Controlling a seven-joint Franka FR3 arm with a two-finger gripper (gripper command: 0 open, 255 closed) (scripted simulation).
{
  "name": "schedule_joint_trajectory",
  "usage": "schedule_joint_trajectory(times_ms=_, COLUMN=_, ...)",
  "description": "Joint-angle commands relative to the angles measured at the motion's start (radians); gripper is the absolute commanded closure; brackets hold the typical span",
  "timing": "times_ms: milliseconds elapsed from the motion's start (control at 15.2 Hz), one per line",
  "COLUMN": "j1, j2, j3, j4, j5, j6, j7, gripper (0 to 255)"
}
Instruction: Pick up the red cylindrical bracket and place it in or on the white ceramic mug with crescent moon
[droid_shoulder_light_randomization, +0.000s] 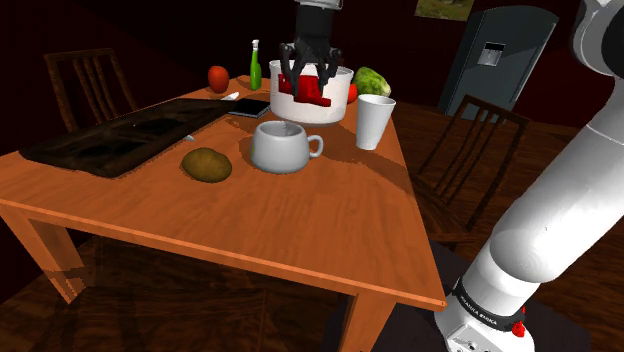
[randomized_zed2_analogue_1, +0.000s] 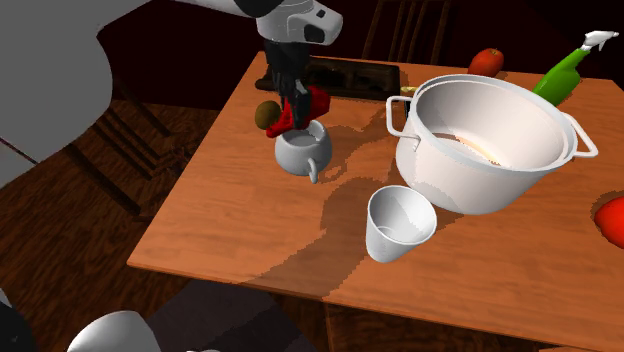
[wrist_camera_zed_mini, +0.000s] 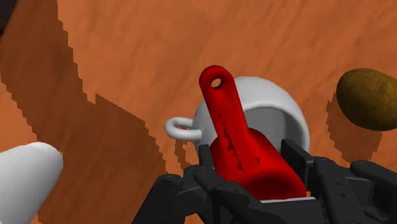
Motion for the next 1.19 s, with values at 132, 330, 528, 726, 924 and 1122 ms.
schedule_joint_trajectory(times_ms=132, j1=0.014, j2=0.163, j3=0.025, j4=0.163, j5=-0.055, j6=-0.009, j7=0.041, gripper=255)
schedule_joint_trajectory(times_ms=330, j1=0.013, j2=0.149, j3=0.023, j4=0.105, j5=-0.050, j6=0.036, j7=0.037, gripper=255)
schedule_joint_trajectory(times_ms=528, j1=0.011, j2=0.138, j3=0.021, j4=0.051, j5=-0.046, j6=0.080, j7=0.034, gripper=255)
schedule_joint_trajectory(times_ms=726, j1=0.010, j2=0.129, j3=0.021, j4=0.001, j5=-0.043, j6=0.122, j7=0.032, gripper=255)
schedule_joint_trajectory(times_ms=924, j1=0.010, j2=0.123, j3=0.020, j4=-0.046, j5=-0.040, j6=0.164, j7=0.030, gripper=255)
schedule_joint_trajectory(times_ms=1122, j1=0.009, j2=0.122, j3=0.020, j4=-0.060, j5=-0.040, j6=0.176, j7=0.030, gripper=255)
